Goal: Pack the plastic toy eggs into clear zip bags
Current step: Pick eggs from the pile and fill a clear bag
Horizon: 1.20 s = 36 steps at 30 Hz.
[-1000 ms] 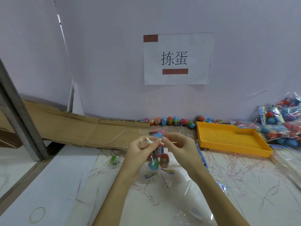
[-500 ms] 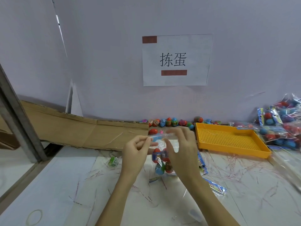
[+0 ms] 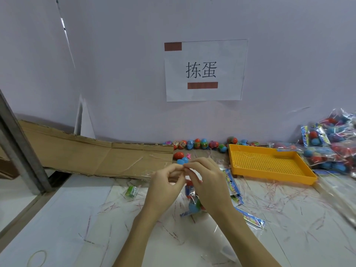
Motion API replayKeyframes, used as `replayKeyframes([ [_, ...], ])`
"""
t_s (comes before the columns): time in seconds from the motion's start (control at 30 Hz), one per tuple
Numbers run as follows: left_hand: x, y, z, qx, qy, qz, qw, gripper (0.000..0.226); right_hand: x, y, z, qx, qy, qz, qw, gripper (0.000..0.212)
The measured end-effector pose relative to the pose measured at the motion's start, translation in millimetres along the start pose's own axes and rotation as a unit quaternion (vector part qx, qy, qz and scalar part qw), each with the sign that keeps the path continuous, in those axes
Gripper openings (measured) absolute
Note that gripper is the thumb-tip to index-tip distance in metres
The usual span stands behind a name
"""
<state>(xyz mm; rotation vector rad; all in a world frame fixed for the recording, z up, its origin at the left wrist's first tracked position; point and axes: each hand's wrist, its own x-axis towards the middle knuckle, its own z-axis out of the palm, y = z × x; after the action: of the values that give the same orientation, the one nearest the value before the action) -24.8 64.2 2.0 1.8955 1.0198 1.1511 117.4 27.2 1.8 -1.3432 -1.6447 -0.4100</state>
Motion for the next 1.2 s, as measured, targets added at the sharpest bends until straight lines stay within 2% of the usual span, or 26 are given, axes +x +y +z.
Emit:
replayKeyframes([
  [0.23, -1.4, 0.2, -1.0, 0.026, 0.013, 0.007, 1.000, 0.020, -1.5, -1.6, 2.9, 0.005, -0.013, 0.017, 1.000, 0.013],
  [0.37, -1.7, -0.4, -1.2, 0.029, 0.011, 0.011, 0.999, 0.020, -2.9, -1.1, 2.7, 0.058, -0.031, 0.094, 0.993, 0.006],
  [0.57, -0.8, -2.7, 1.4, 0.020, 0.012, -0.030, 0.999, 0.019, -0.1, 0.4, 2.5, 0.091, -0.053, 0.175, 0.979, 0.001],
  [0.67, 3.7, -7.4, -5.7, -0.003, 0.041, -0.079, 0.996, 0.018, 5.4, 12.6, -7.2, 0.099, 0.002, 0.242, 0.965, 0.017],
  [0.73, 6.8, -10.8, -13.0, -0.050, 0.074, -0.095, 0.991, 0.021, 7.8, 28.5, -19.1, 0.094, 0.040, 0.279, 0.955, 0.014],
  [0.8, 8.6, -12.4, -18.2, -0.092, 0.112, -0.103, 0.984, 0.019, 6.6, 44.1, -28.7, 0.064, 0.045, 0.308, 0.948, 0.006],
  [0.83, 9.2, -13.5, -19.4, -0.097, 0.131, -0.103, 0.981, 0.019, 5.1, 51.1, -31.3, 0.046, 0.034, 0.322, 0.945, 0.003],
  [0.9, 9.8, -16.5, -19.3, -0.090, 0.158, -0.096, 0.979, 0.020, 1.0, 62.7, -34.1, 0.013, -0.011, 0.340, 0.940, 0.009],
  [1.07, 11.1, -20.0, -21.7, -0.114, 0.165, -0.101, 0.975, 0.020, -4.5, 75.2, -31.8, -0.041, -0.201, 0.306, 0.930, 0.023],
  [1.13, 10.7, -20.0, -21.3, -0.113, 0.151, -0.102, 0.977, 0.020, -3.9, 77.1, -30.8, -0.060, -0.186, 0.308, 0.931, 0.019],
  [1.2, 10.6, -19.8, -20.3, -0.116, 0.138, -0.103, 0.978, 0.020, -2.8, 78.2, -33.6, -0.070, -0.128, 0.320, 0.936, 0.015],
])
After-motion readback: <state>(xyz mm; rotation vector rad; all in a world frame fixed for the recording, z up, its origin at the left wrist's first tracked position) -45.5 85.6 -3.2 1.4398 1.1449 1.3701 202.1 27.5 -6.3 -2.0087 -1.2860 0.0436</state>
